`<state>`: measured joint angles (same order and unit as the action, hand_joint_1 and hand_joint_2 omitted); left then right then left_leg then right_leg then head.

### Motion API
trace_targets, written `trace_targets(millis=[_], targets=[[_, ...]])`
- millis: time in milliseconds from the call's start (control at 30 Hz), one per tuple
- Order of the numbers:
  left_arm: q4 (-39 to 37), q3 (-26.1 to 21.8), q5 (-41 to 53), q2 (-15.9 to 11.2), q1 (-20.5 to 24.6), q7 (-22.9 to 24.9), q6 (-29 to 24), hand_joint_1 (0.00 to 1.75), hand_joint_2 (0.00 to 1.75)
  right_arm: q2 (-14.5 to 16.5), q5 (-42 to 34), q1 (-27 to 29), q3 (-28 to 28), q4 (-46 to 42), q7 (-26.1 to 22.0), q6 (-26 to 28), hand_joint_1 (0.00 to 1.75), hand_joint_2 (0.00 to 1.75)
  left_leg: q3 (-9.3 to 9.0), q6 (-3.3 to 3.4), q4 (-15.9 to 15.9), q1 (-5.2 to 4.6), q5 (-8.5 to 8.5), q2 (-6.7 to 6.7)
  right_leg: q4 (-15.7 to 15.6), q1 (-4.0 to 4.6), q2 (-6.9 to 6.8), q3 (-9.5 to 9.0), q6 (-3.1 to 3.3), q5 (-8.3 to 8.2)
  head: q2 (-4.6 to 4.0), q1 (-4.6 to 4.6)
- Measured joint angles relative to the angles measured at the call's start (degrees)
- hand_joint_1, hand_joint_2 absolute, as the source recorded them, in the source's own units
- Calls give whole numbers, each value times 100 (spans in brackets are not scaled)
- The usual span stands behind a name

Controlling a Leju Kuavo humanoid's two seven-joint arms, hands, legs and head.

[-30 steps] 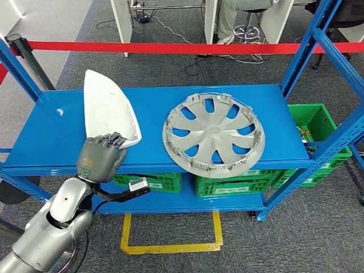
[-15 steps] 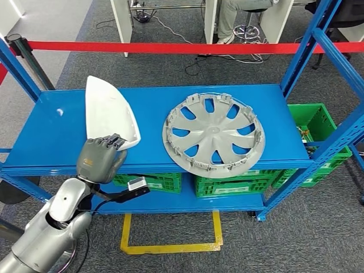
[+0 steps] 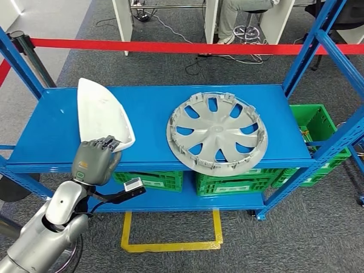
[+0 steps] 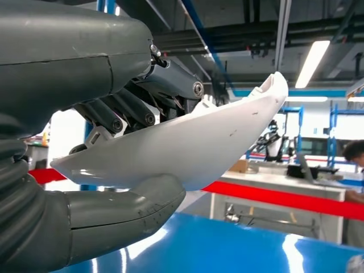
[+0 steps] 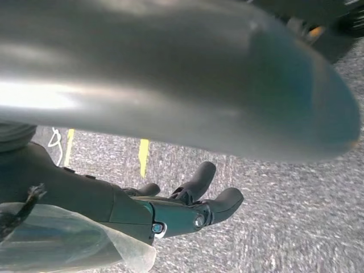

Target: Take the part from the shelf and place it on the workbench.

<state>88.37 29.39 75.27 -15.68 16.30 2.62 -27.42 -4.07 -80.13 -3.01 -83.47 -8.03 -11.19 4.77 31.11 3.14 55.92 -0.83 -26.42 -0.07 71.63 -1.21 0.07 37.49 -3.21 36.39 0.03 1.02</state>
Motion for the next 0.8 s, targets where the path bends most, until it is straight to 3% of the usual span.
trace_targets(millis=[33,67,167,233,333,400,500,533,567,633,700,733,800], targets=[[0,-11,-1,-8,-34,11,1,175,175,3,1,4,0,2,0,-1,0,0,13,-5,5,-3,8,2,176,0,-1,70,-6,5,0,0],[0,-22,-1,-14,-64,19,1,175,175,6,1,6,0,4,0,-1,0,0,22,-11,13,-2,14,2,115,-2,-3,27,-8,-110,0,-3],[2,-48,-2,-35,-107,32,1,175,175,15,-1,-15,1,19,-1,11,0,0,57,-57,80,-1,7,-6,-958,-4,-3,-545,11,-641,-1,-5],[14,-88,-5,-72,-138,55,1,175,175,47,-5,-35,2,26,-1,62,0,0,112,-126,132,-18,22,-12,-1344,5,11,-743,52,-708,-1,-3],[42,-189,-10,-150,-244,79,-13,175,175,129,-6,-39,2,32,11,152,0,0,178,-226,173,-25,40,-17,-1404,-4,25,-707,162,-733,0,6],[49,-262,-13,-212,-308,80,-23,175,175,177,-4,-41,2,38,21,186,0,0,296,-308,457,-3,-239,-18,-1423,-30,12,-640,253,-802,1,38],[50,-360,-13,-268,-394,80,-26,175,175,203,-4,-43,2,45,40,208,0,0,623,-425,1495,69,-907,-15,-1417,-34,-21,-497,301,-906,-1,71],[50,-385,-13,-279,-434,80,-24,175,175,210,-3,-44,2,46,59,215,0,0,651,-445,1700,91,-976,-14,-1411,-34,-28,-447,298,-941,-1,70],[50,-410,-13,-291,-473,80,-22,175,175,219,1,-48,1,47,85,225,0,0,586,-459,1705,111,-927,-13,-1404,-36,-34,-396,292,-975,-1,70],[50,-463,-13,-315,-526,81,-21,175,175,248,10,-65,0,49,136,246,0,0,173,-470,1117,145,-597,-11,-1387,-42,-36,-310,263,-1040,-1,71],[52,-516,-13,-337,-541,80,-24,175,175,274,15,-85,0,49,174,269,0,0,-287,-456,346,146,-405,-17,-1372,-34,-32,-247,204,-1107,-1,69],[54,-541,-13,-347,-552,79,-25,175,175,280,16,-91,-1,49,186,276,0,0,-399,-439,128,136,-390,-21,-1372,-29,-31,-227,163,-1146,-1,68],[60,-589,-12,-365,-590,79,-17,175,175,286,14,-82,-2,49,195,283,0,0,-396,-375,33,108,-378,-28,-1398,-30,-30,-206,70,-1237,0,62]])
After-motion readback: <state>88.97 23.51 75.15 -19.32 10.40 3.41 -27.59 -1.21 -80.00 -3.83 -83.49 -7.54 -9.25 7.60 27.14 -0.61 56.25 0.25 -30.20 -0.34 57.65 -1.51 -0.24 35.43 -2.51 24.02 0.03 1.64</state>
